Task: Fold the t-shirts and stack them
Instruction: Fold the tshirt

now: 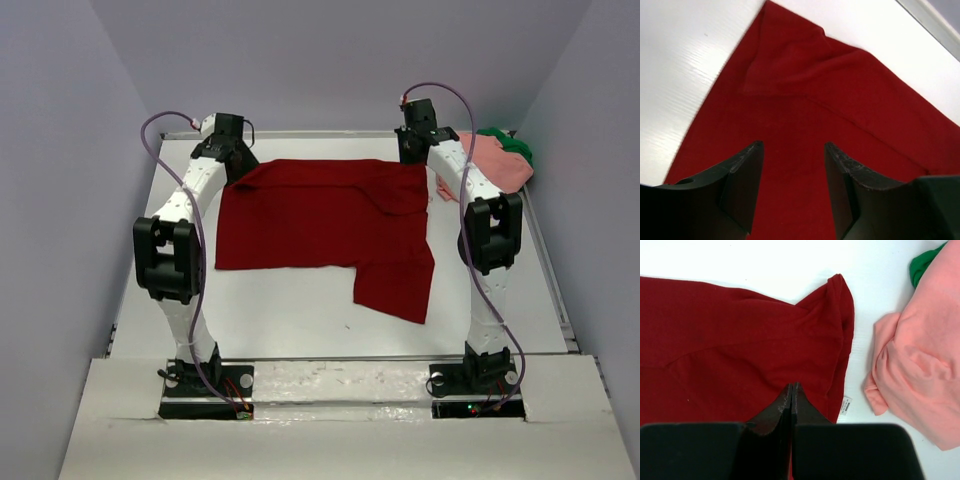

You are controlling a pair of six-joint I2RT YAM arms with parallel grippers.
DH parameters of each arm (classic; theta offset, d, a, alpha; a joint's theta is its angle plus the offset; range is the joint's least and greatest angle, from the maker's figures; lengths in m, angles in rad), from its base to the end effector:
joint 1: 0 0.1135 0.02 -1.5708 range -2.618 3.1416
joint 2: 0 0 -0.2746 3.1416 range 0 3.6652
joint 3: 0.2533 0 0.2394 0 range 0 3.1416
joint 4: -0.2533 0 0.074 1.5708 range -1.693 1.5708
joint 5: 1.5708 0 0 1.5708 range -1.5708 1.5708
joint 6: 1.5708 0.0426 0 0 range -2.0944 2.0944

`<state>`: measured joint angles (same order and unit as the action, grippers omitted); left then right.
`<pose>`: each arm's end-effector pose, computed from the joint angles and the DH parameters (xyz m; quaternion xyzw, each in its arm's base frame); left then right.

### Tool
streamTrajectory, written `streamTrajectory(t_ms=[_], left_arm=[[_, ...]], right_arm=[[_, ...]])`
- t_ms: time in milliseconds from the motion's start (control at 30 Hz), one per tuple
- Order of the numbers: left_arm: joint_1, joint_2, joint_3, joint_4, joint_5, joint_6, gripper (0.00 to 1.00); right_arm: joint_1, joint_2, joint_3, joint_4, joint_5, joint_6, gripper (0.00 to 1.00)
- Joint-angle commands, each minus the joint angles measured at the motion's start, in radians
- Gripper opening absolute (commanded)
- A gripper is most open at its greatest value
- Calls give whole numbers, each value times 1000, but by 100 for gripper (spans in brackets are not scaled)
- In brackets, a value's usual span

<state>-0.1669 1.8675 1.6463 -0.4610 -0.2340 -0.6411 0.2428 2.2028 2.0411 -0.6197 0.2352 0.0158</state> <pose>0.4248 -0.0616 0.3110 -0.2594 0.8599 -0.0709 0.4340 0.4902 0.1112 0.2757 -0.0590 0.9159 -0.0582 0.3927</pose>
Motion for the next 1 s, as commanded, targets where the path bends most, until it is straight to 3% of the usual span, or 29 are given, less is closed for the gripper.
streamTrajectory(t_ms=[0, 400, 967], left_arm=[[32, 30, -26, 104, 165, -35, 61], [79, 32, -105, 133, 154, -77, 62], [133, 116, -77, 134, 159, -100, 61]], right_arm=[[3, -55, -15, 43, 4, 0, 0], [3, -38, -13, 51, -4, -5, 0], [3, -45, -30, 58, -8, -5, 0]])
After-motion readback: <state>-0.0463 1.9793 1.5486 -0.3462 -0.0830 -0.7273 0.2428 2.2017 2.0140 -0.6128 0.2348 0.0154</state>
